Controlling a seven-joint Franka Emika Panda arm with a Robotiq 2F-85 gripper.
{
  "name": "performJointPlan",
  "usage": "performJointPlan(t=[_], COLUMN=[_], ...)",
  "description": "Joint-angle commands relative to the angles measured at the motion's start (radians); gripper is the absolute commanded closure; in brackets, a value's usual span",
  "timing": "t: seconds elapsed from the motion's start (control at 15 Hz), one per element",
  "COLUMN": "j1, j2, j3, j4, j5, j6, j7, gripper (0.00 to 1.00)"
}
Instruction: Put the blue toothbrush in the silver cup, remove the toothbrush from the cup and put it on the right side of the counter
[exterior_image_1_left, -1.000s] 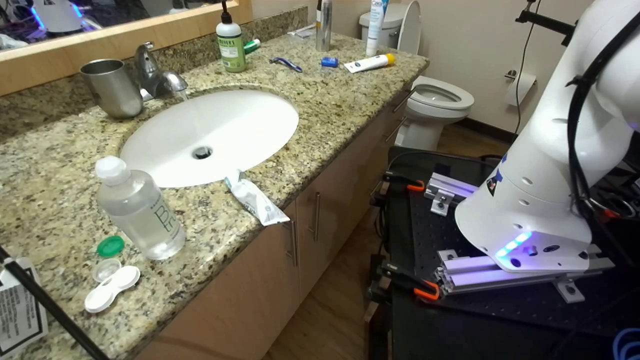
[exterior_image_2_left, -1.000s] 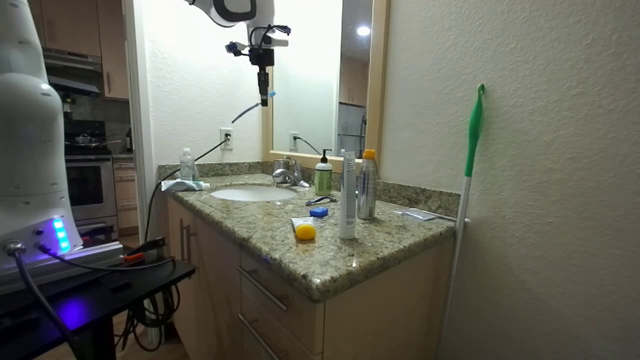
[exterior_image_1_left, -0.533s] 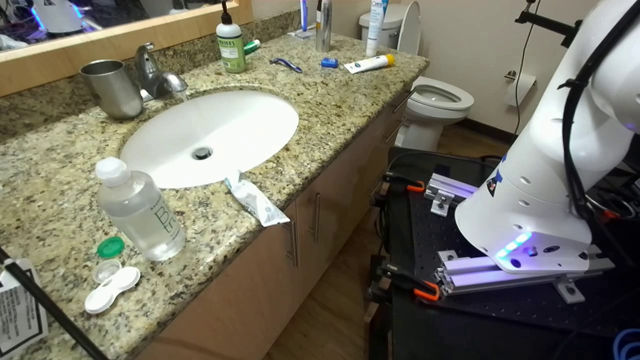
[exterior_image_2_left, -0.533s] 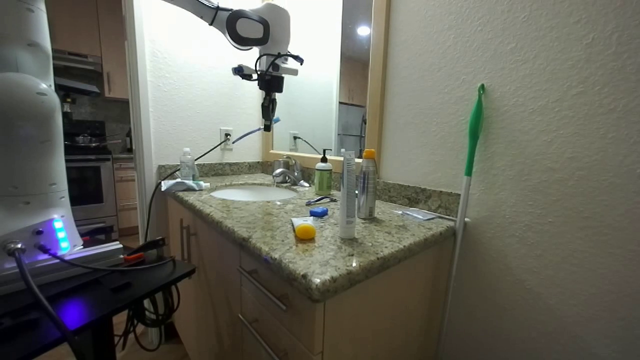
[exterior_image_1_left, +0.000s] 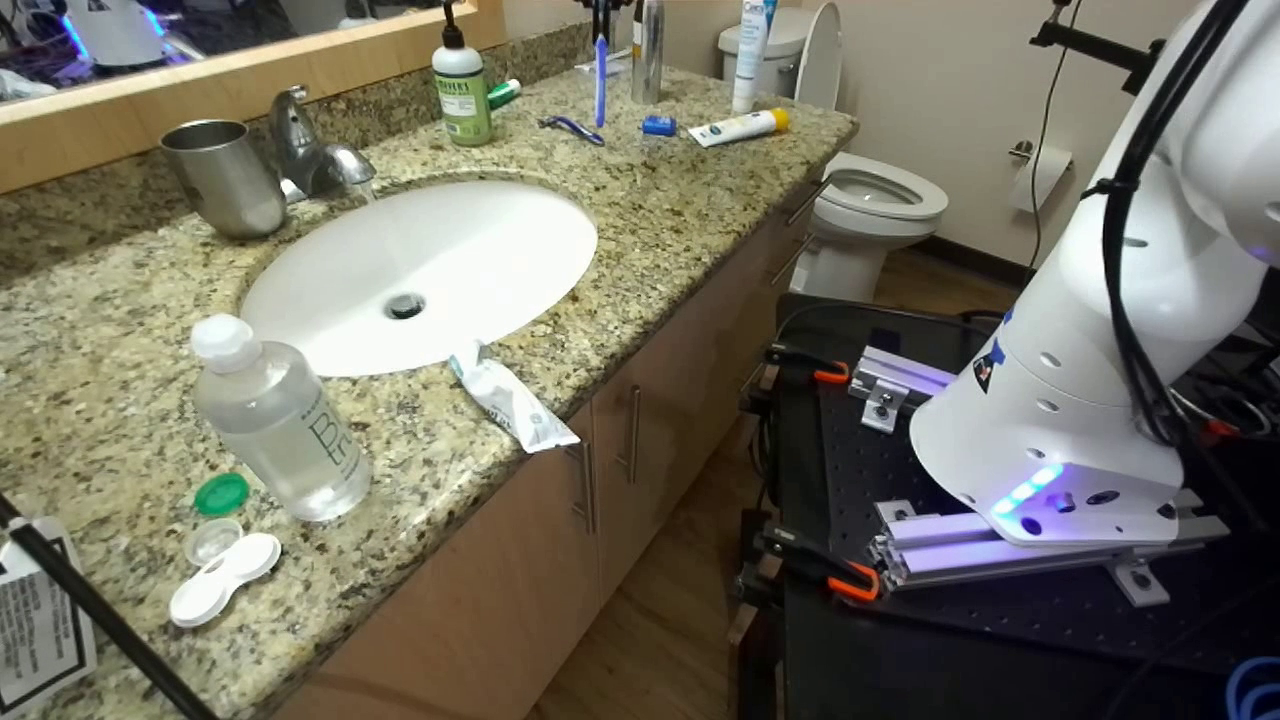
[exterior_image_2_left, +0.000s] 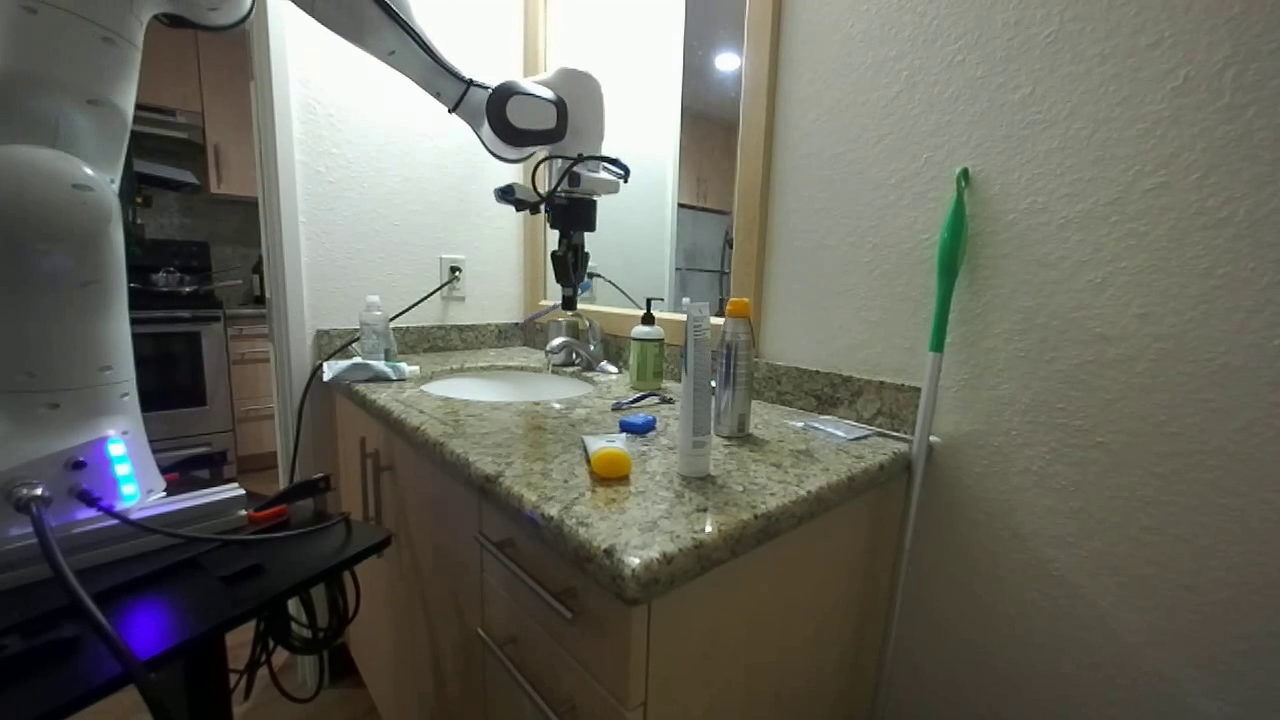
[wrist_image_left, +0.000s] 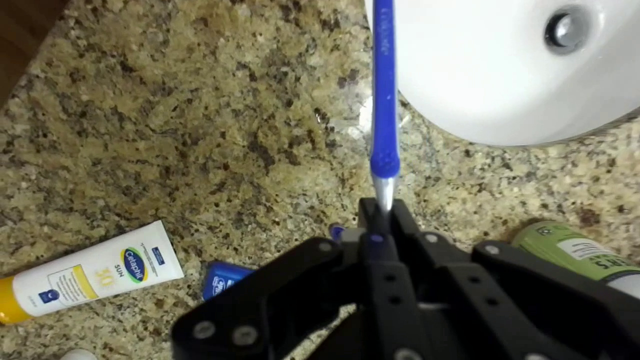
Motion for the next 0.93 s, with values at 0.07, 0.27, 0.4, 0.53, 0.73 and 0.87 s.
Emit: performJointPlan(t=[0.07,0.27,0.4,0.53,0.73,0.87], j1=[-0.01,-0.014,-0.013,-0.019,-0.026,-0.03], j2=[0.133,0.206,0.244,0.28,0.327,0.358], j3=[-0.002,-0.008,-0.017,-0.018,-0.012,-0.007], j4=[0.097,0.158,0.197,0.241,0.301,0.341], j5=[-0.009,-0.016,-0.04,-0.054,-0.062,-0.064], j6=[-0.031,-0.083,-0.127,-0.187,-0.267,-0.318], j7=[0.044,0.069,0.096,0.101,0.097,0.094], gripper=[0.98,0.98,0.98,0.98,0.98,0.98])
